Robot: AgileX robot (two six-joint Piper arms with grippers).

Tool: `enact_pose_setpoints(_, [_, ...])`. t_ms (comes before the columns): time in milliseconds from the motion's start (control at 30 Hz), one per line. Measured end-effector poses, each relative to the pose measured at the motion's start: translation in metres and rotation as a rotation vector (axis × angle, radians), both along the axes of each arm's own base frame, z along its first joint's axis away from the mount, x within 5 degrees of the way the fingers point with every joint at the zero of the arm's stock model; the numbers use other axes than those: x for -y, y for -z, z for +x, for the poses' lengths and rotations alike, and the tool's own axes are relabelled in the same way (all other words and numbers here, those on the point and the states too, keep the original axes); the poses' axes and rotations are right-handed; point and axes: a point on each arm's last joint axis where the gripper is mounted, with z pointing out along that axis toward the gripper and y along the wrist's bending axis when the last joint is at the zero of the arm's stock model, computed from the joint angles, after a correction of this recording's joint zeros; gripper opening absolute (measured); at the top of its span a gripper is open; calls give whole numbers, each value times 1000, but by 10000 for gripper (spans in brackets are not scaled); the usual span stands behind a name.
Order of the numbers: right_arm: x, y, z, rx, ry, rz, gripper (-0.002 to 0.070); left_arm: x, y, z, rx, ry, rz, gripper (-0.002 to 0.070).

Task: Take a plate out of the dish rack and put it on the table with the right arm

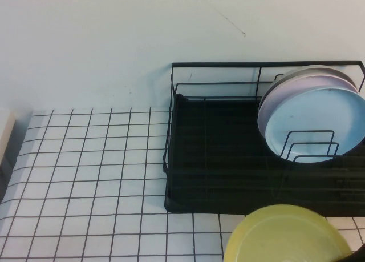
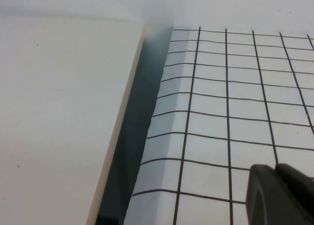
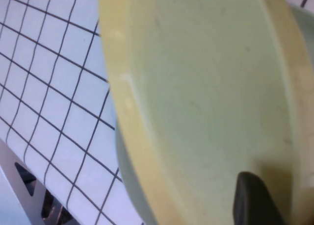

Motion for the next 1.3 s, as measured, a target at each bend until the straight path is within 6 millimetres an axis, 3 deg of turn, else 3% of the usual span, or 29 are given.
enact_pose_setpoints(200, [-2, 20, 10, -57, -33, 33, 412, 0, 0, 0, 0, 0, 0, -3])
enact_pose_setpoints(333, [-1, 12, 17, -83, -149, 24, 448, 0, 0, 0, 0, 0, 0, -3])
enact_pose_setpoints(433, [3, -3, 21, -151, -229, -22, 407, 0, 0, 0, 0, 0, 0, -3])
enact_pose_setpoints(533, [6, -21, 26, -142, -222, -56, 322, 0, 0, 0, 0, 0, 0, -3])
enact_pose_setpoints(767, [3, -74, 5, 121, -143, -69, 78, 0, 0, 0, -2, 0, 0, -3])
enact_pose_setpoints(900, [4, -102, -13, 323, -64, -108, 14, 0, 0, 0, -2, 0, 0, -3])
enact_pose_setpoints(1033, [3, -136, -41, 619, -4, -125, 1, 0, 0, 0, -2, 0, 0, -3])
enact_pose_setpoints(1167, [3, -168, -86, 945, 33, -158, -2, 0, 0, 0, -2, 0, 0, -3])
enact_pose_setpoints(1300, [2, -181, -121, 1123, 63, -175, -2, 0, 0, 0, -2, 0, 0, -3])
